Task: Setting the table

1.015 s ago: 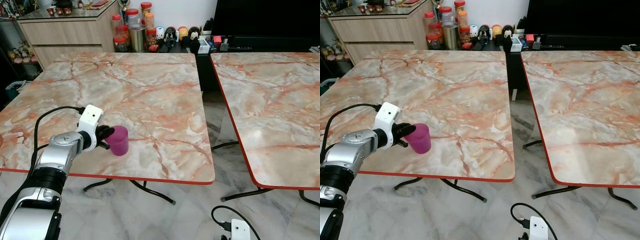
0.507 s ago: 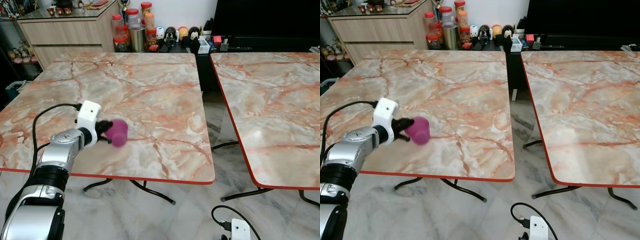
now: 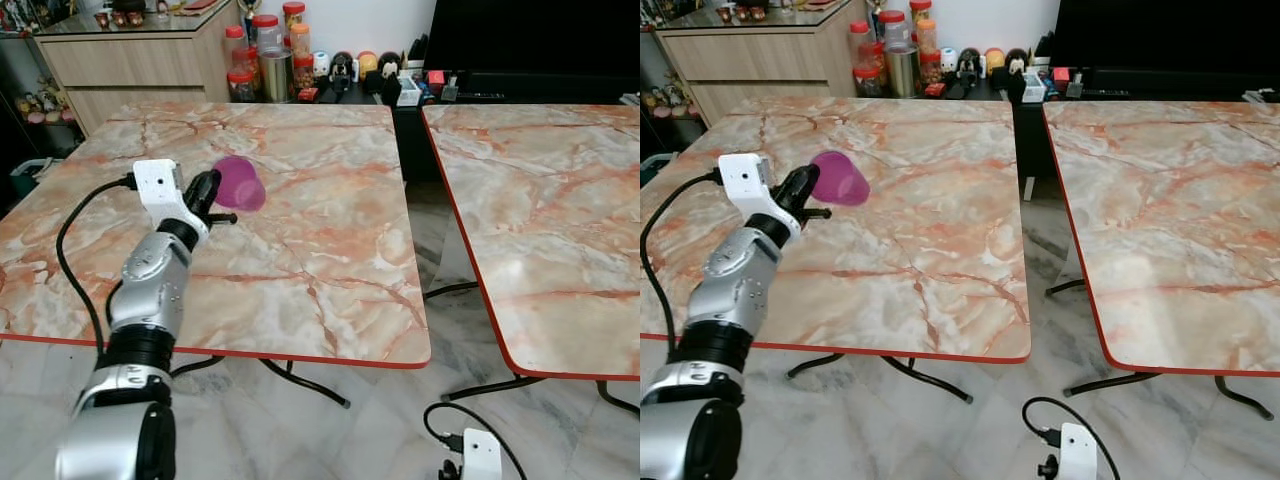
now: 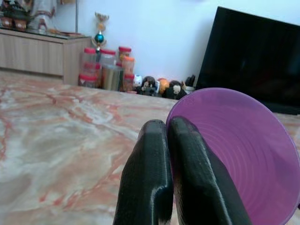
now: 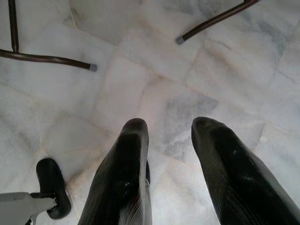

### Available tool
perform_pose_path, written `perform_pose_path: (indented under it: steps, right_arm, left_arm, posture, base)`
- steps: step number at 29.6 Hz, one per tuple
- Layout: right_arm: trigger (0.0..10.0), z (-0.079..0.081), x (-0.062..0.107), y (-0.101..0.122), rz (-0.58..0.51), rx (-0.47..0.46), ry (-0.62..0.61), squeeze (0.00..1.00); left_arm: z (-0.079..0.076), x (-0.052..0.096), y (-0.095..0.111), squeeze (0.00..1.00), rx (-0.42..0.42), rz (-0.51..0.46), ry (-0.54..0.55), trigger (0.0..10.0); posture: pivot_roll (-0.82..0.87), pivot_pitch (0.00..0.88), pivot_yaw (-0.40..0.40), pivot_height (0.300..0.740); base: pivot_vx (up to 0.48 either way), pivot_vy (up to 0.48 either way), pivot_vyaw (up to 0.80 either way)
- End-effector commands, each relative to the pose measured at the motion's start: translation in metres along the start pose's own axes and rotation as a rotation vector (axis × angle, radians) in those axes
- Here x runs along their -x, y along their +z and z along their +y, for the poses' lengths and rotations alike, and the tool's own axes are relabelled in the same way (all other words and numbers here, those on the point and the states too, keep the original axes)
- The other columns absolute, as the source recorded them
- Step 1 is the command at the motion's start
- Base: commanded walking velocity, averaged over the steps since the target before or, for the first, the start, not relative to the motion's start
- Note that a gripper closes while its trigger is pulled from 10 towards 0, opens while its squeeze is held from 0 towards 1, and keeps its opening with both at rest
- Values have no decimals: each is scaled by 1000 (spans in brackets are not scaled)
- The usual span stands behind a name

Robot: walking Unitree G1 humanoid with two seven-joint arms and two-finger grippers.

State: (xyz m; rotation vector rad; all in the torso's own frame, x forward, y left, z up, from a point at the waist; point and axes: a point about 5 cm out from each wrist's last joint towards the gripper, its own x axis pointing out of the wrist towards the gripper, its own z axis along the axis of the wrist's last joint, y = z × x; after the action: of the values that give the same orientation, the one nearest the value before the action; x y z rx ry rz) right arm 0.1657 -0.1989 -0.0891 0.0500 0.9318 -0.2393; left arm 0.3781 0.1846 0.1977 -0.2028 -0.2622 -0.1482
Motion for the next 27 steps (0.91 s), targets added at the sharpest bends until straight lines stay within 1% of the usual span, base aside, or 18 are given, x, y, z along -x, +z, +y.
perform_pose_path:
  steps: [1,5,7,9,10,27]
  right_arm:
    - [10000,-1,-1,4,-8,-6,2,0]
    - [10000,-3,-1,4,-8,0,0,0]
    - [10000,-4,-1,4,-7,1,-2,0]
    - [10000,-5,-1,4,-5,4,-3,0]
    - [10000,-5,-1,4,-5,6,-3,0]
    - [10000,-6,0,1,13,30,1,0]
  left_arm:
    - [1,1,4,0,-30,-36,26,10000]
    - [0,1,4,0,-47,-63,56,10000]
    - [-1,1,3,0,-64,-67,59,10000]
    - [-3,1,3,0,-101,-73,57,10000]
    - [-3,1,3,0,-104,-74,59,10000]
    - [-2,-2,8,0,-118,-107,78,10000]
  posture:
    - [24,0,0,736]
    - [22,0,-4,736]
    - [20,0,-5,736]
    - [16,0,-4,736]
    - [16,0,-4,736]
    - [11,0,-9,736]
  base:
    - [0,0,0]
    - [0,0,0]
    - [0,0,0]
    - [0,0,0]
    - [0,0,0]
    - [0,-322,0]
